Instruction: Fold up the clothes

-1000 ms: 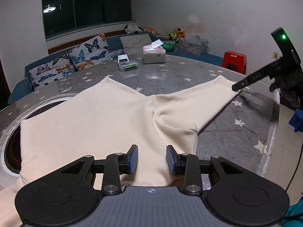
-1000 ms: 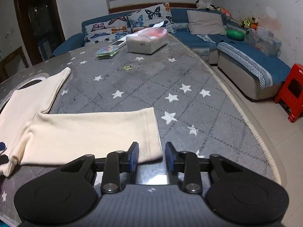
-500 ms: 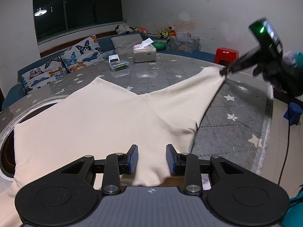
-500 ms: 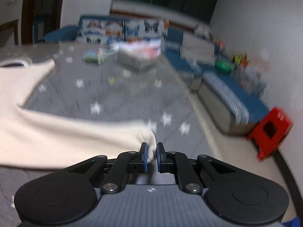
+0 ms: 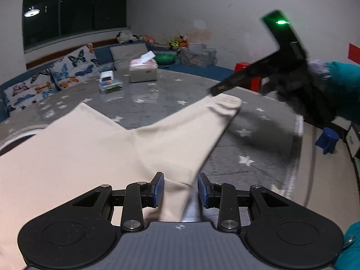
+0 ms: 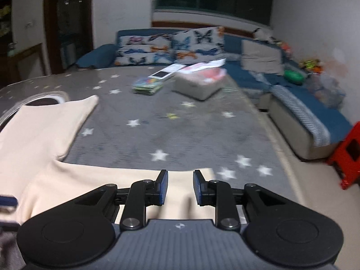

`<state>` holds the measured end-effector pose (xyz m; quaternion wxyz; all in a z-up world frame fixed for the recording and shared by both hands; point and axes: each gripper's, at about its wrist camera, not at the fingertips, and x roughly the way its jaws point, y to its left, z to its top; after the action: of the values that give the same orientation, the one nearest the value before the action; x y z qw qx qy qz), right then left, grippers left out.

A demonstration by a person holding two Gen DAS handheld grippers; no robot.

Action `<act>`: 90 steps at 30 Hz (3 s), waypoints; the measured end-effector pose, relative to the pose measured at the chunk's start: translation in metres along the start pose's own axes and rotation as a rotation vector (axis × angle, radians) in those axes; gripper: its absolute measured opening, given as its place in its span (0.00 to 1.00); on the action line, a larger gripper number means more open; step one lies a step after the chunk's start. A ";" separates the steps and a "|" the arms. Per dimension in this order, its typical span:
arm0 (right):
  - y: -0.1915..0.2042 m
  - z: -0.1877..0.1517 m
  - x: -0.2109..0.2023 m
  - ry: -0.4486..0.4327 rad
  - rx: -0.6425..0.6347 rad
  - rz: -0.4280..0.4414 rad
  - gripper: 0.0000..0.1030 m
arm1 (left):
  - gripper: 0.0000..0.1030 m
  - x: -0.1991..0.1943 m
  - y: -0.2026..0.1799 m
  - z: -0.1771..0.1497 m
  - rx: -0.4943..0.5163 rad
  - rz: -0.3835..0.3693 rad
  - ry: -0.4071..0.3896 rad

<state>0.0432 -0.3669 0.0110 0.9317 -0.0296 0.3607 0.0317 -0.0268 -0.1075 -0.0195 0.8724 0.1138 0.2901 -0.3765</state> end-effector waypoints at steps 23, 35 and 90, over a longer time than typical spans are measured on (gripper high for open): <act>0.117 0.021 -0.016 -0.035 -0.240 0.320 0.29 | 0.36 -0.061 0.104 -0.026 -0.349 0.339 -0.016; 0.214 0.001 -0.012 0.035 -0.473 0.510 0.31 | 0.35 -0.073 0.164 -0.046 -0.579 0.478 -0.052; 0.227 -0.006 0.000 0.104 -0.542 0.520 0.42 | 0.27 -0.195 0.226 -0.137 -0.693 0.985 0.003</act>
<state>0.0211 -0.1410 -0.0009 0.8313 -0.1840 0.3814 0.3600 -0.0280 0.2216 -0.0191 0.9301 -0.0557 0.3103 0.1886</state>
